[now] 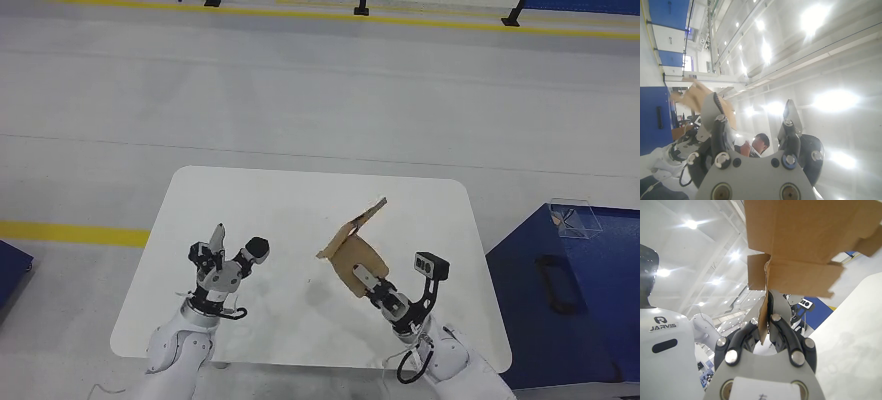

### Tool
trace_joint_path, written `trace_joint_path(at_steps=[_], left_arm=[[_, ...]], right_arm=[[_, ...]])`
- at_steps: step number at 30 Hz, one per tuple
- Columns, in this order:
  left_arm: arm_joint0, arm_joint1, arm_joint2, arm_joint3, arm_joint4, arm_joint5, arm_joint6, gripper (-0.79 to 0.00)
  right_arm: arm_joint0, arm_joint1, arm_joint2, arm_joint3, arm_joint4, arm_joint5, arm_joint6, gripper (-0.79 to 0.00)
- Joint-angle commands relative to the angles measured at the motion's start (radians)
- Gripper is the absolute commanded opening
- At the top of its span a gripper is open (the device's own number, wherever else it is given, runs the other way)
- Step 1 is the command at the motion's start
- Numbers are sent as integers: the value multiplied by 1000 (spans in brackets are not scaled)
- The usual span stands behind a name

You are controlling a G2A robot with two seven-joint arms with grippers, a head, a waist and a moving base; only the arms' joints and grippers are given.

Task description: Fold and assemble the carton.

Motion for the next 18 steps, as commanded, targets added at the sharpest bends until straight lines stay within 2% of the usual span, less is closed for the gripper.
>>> trace_joint_path(at_steps=[1, 6, 8, 18], left_arm=[[-5, 3, -36, 19, -5, 9, 5, 0], [-7, 5, -59, 40, 32, 2, -10, 0], [-7, 5, -59, 40, 32, 2, -10, 0], [-7, 5, -59, 40, 32, 2, -10, 0]], right_arm=[[-6, 6, 19, 21, 95, 0, 85, -785], [-1, 14, 40, 72, 227, 0, 265, -785], [8, 14, 52, 78, 216, 0, 301, -785], [8, 14, 52, 78, 216, 0, 301, -785]])
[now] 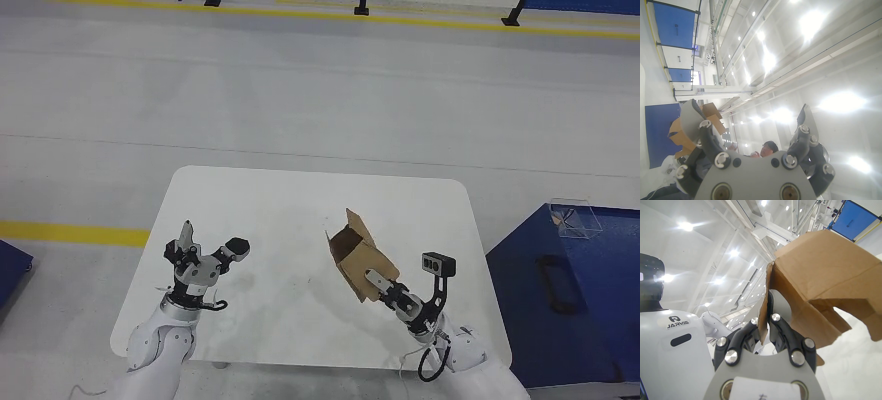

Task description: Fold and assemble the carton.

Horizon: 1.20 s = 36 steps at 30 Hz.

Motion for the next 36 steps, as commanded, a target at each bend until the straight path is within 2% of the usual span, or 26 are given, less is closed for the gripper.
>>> trace_joint_path(at_steps=[1, 10, 13, 16, 19, 22, 25, 28, 32, 36], left_arm=[[0, 0, 0, 0, 0, 0, 0, 0], [0, 0, 0, 0, 0, 0, 0, 0], [-3, 2, -5, -8, 28, -6, -5, 0], [-11, 16, -52, -29, 190, -31, -35, 0], [-12, 28, -97, -64, 298, -37, -48, 0], [-10, 36, -110, -97, 392, -34, -78, 0], [-17, 39, -87, -118, 487, -16, -102, 0], [-34, 39, -43, -119, 578, 0, -130, 0], [-77, 37, 43, -85, 693, 48, -193, 0], [-129, 37, 96, -29, 754, 115, -238, 0]], right_arm=[[0, 0, 0, 0, 0, 0, 0, -785], [1, 0, -1, -7, -20, 11, 7, -785], [2, 3, 11, -46, -223, 42, 23, -785], [-24, -1, 2, -106, -427, 86, -9, -785], [-40, 1, -15, -162, -589, 126, 20, -785], [-48, 7, -17, -210, -755, 163, 63, -785], [-70, 9, -19, -262, -883, 206, 49, -785], [-85, 14, -29, -305, -930, 211, 63, -785], [-100, 21, -28, -342, -943, 207, 71, -785], [-102, 28, -14, -362, -936, 207, 71, -785]])
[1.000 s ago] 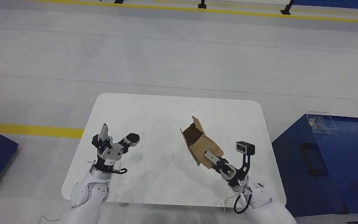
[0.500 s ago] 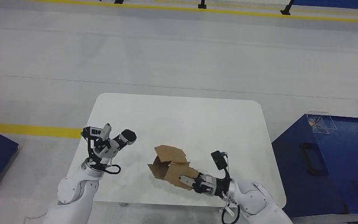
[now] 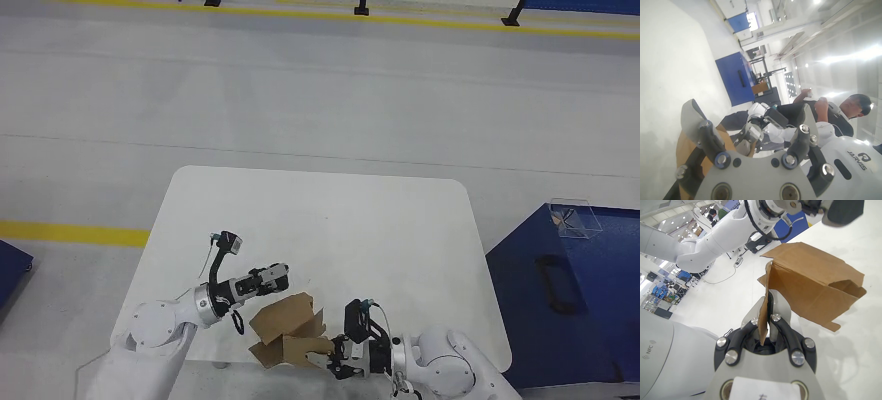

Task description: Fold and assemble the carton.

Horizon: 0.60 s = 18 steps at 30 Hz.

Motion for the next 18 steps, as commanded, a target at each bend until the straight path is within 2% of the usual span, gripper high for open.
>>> trace_joint_path(at_steps=[1, 5, 9, 12, 18], left_arm=[[-22, 0, 23, 26, 22, 28, -22, 0], [-46, 2, 37, 50, 24, 55, -53, 0], [-66, 4, 25, 67, -66, 69, -94, 0], [-69, 6, 16, 65, -77, 33, -89, 0], [-69, 6, 16, 65, -77, 33, -89, 0]], right_arm=[[2, 4, 9, -8, 9, 0, -3, -785], [8, 10, 26, -20, 19, 9, 3, -785], [23, 14, 33, -17, 45, 21, -4, -785], [38, 12, 15, 2, 96, 10, -30, -785], [38, 12, 15, 2, 96, 10, -30, -785]])
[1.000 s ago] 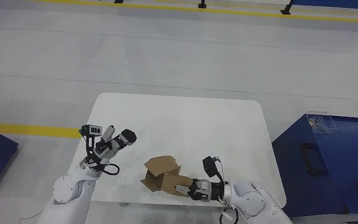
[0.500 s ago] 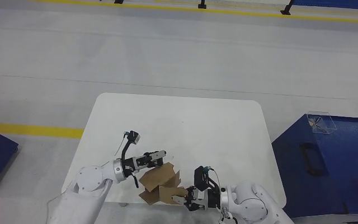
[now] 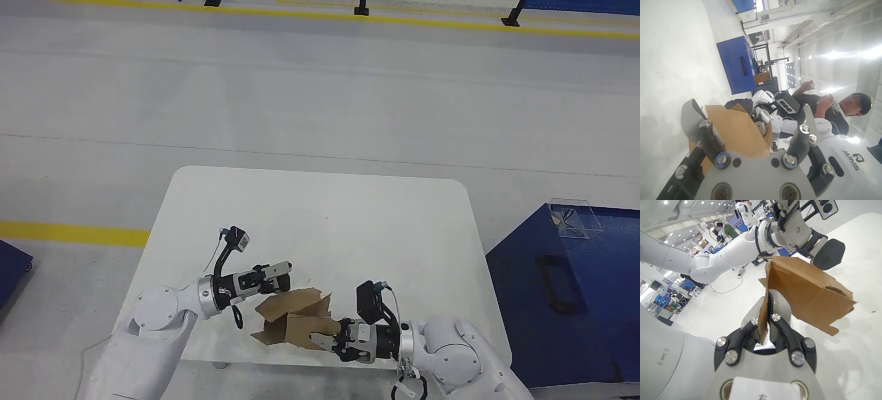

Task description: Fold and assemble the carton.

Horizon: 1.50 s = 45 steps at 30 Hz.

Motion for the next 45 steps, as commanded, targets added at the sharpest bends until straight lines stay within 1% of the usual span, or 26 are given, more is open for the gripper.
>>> trace_joint_path(at_steps=[1, 6, 7, 8, 9, 10, 12, 15, 18, 23, 24, 26, 27, 29, 30, 32, 35, 37, 41, 42, 45], left_arm=[[0, 0, 0, 0, 0, 0, 0, 0], [0, 0, 0, 0, 0, 0, 0, 0], [3, 0, -2, -4, 10, -2, 20, 0], [9, 2, -4, -14, 66, -14, 61, 0], [22, 4, 5, -38, 163, -23, 110, 0], [30, 4, 11, -50, 177, -20, 121, 0], [40, 5, 24, -70, 174, 1, 105, 0], [47, 8, 17, -79, 172, -4, 118, 0], [67, 13, -18, -94, 154, -20, 154, 0], [113, 32, -108, -157, 236, -17, 217, 0], [127, 39, -137, -180, 280, -4, 229, 0], [147, 46, -162, -215, 333, 7, 237, 0], [165, 51, -185, -242, 386, 13, 262, 0], [192, 55, -194, -281, 454, 18, 276, 0], [213, 59, -194, -309, 474, 12, 259, 0], [230, 63, -197, -332, 504, 16, 235, 0], [253, 70, -171, -388, 699, 76, 233, 0], [262, 69, -135, -407, 785, 122, 249, 0], [245, 67, -82, -399, 822, 168, 225, 0], [235, 66, -64, -397, 861, 187, 231, 0], [225, 64, -26, -387, 887, 206, 232, 0]], right_arm=[[0, 0, 0, 0, 0, 0, 0, -785], [0, 0, 0, 0, 0, 0, 0, -785], [0, 0, 0, 0, 0, 0, 0, -785], [0, 0, 1, -1, 0, 4, -4, -785], [-1, 0, 1, -8, -2, 19, -13, -785], [-1, 0, 1, -10, 0, 22, -15, -785], [-1, 4, 8, -16, 14, 27, -10, -785], [-1, 8, 19, -22, 32, 30, 2, -785], [-1, 15, 36, -28, 47, 34, 19, -785], [-4, 27, 75, -29, 94, 49, 56, -785], [-3, 31, 84, -27, 121, 60, 77, -785], [0, 36, 95, -23, 162, 76, 106, -785], [4, 39, 102, -14, 208, 95, 133, -785], [11, 43, 109, -4, 276, 119, 172, -785], [18, 46, 113, 11, 348, 137, 203, -785], [33, 51, 125, 29, 391, 162, 247, -785], [45, 58, 135, 42, 405, 204, 295, -785], [50, 60, 131, 39, 396, 220, 320, -785], [54, 63, 116, 28, 377, 233, 339, -785], [55, 63, 111, 27, 380, 236, 336, -785], [58, 63, 103, 28, 392, 243, 335, -785]])
